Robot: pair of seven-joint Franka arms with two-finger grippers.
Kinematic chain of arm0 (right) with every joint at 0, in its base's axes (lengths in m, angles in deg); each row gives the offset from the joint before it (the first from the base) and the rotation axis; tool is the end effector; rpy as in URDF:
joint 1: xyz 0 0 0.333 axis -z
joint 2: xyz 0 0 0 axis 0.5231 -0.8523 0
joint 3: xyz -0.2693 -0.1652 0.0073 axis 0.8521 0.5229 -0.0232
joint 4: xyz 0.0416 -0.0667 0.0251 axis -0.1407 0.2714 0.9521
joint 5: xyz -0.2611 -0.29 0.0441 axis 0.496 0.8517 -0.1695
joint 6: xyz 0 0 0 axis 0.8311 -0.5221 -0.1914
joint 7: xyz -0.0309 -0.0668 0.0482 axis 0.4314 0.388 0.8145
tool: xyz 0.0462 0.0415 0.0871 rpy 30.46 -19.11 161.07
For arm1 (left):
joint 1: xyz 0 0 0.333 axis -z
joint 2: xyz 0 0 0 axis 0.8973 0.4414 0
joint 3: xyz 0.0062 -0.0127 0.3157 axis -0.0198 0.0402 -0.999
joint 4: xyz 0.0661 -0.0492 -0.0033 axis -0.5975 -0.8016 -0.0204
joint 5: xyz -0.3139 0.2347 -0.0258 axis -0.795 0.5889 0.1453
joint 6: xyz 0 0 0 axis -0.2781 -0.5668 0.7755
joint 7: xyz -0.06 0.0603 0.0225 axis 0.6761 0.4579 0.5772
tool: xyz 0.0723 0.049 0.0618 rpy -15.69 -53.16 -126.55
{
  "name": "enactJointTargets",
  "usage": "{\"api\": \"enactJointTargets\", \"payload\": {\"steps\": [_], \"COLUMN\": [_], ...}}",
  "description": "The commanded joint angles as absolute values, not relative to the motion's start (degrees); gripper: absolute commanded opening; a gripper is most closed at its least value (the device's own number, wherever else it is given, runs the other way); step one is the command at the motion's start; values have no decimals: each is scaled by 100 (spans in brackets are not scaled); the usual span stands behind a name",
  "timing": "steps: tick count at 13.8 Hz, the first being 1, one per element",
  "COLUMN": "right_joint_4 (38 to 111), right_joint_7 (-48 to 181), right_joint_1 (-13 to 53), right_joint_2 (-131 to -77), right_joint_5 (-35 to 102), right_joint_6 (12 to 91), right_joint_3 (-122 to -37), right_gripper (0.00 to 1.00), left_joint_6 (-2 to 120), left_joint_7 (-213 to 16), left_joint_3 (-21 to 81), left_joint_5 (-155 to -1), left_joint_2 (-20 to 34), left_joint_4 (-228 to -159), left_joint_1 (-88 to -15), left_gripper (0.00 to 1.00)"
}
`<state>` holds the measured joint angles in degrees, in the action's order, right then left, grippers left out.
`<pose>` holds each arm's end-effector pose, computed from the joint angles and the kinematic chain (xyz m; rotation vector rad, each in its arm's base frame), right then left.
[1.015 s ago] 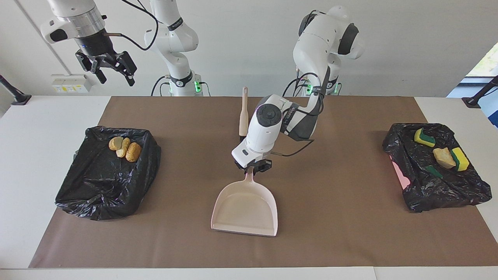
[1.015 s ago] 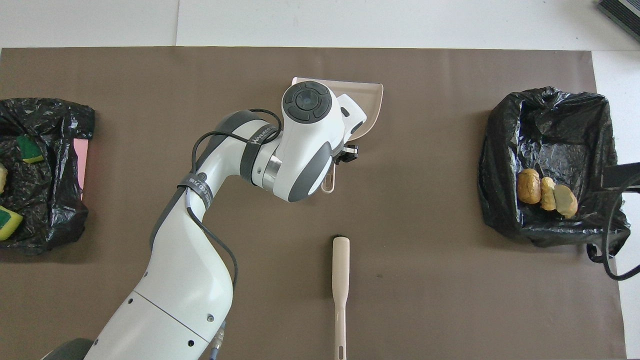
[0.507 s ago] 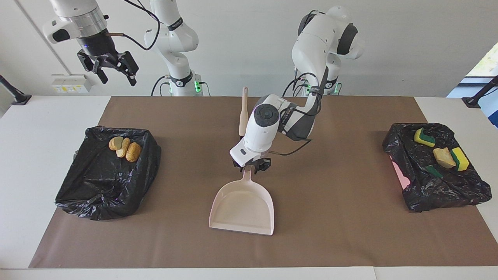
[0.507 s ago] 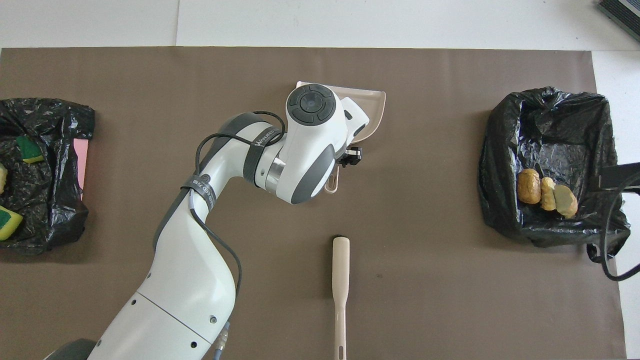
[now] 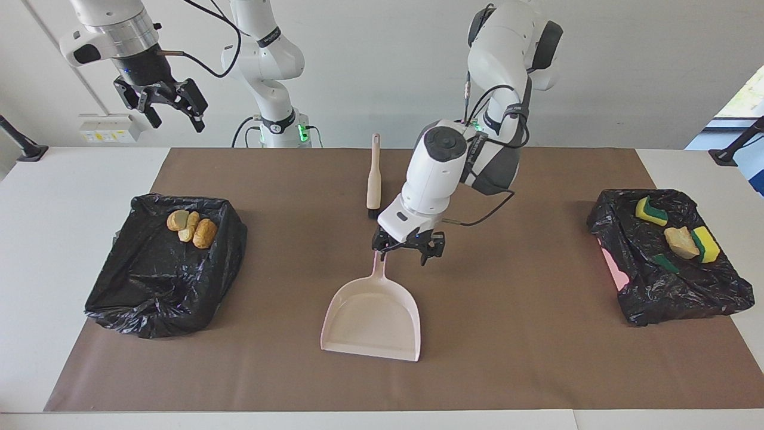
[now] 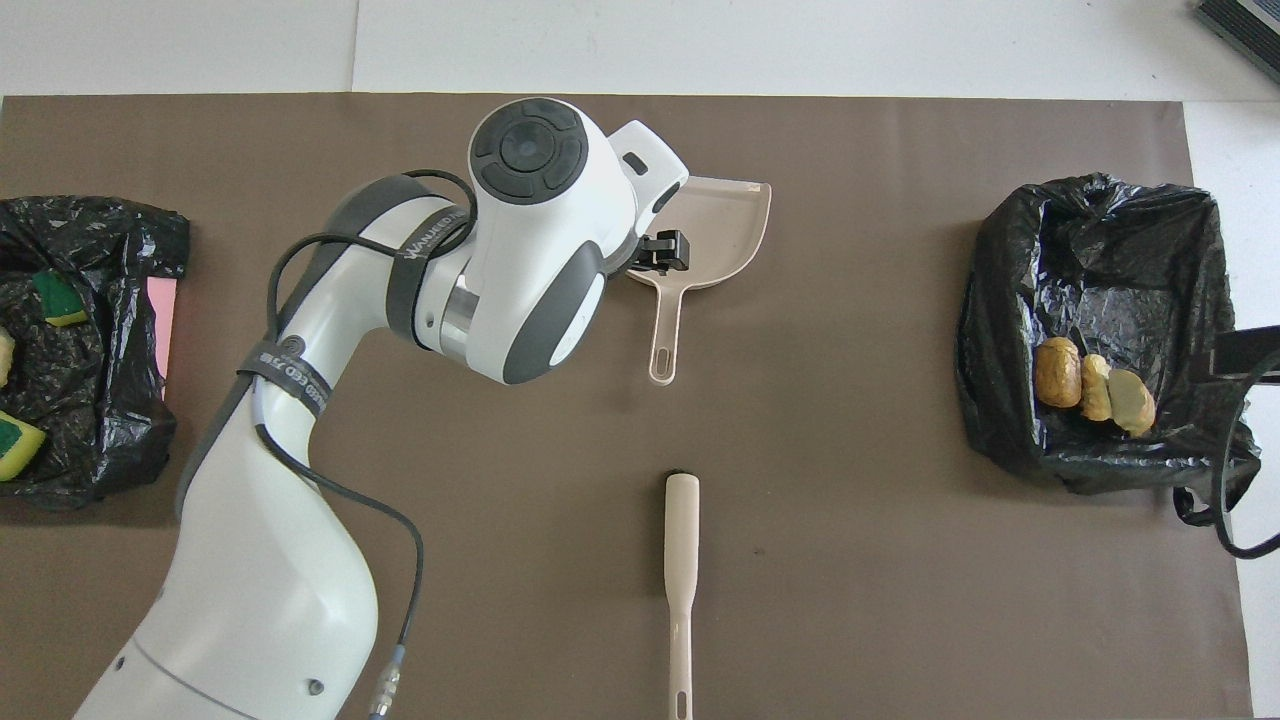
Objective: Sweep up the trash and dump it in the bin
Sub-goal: 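Release the dustpan and withdraw the left gripper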
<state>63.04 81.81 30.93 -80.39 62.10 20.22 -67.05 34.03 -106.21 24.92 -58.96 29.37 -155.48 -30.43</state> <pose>0.5000 -0.0406 0.6754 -3.0821 0.3047 -0.0561 0.6219 -0.3919 0.4584 2.9790 -0.1724 0.1753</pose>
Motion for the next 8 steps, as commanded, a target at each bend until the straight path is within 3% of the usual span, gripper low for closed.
{"api": "enactJointTargets", "payload": {"steps": [1, 5, 8], "right_joint_4": [6331, 6331, 6322], "right_joint_7": [8072, 8072, 8063], "right_joint_1": [3031, 2882, 2416], "right_joint_2": [-8006, -8015, -8006], "right_joint_5": [6235, 6243, 6437], "right_joint_6": [1967, 1967, 1967], "right_joint_3": [-6680, -6540, -6153], "right_gripper": [100, 100, 100], "left_joint_6": [3389, 3214, 2486], "left_joint_7": [-10062, -9184, -8559], "left_joint_3": [2502, 2493, 2493], "left_joint_5": [-5772, -5772, -5772], "left_joint_2": [1996, 959, 378], "left_joint_4": [-16530, -17435, -17569], "left_joint_1": [-3417, -3980, -4499], "left_gripper": [100, 100, 100]}}
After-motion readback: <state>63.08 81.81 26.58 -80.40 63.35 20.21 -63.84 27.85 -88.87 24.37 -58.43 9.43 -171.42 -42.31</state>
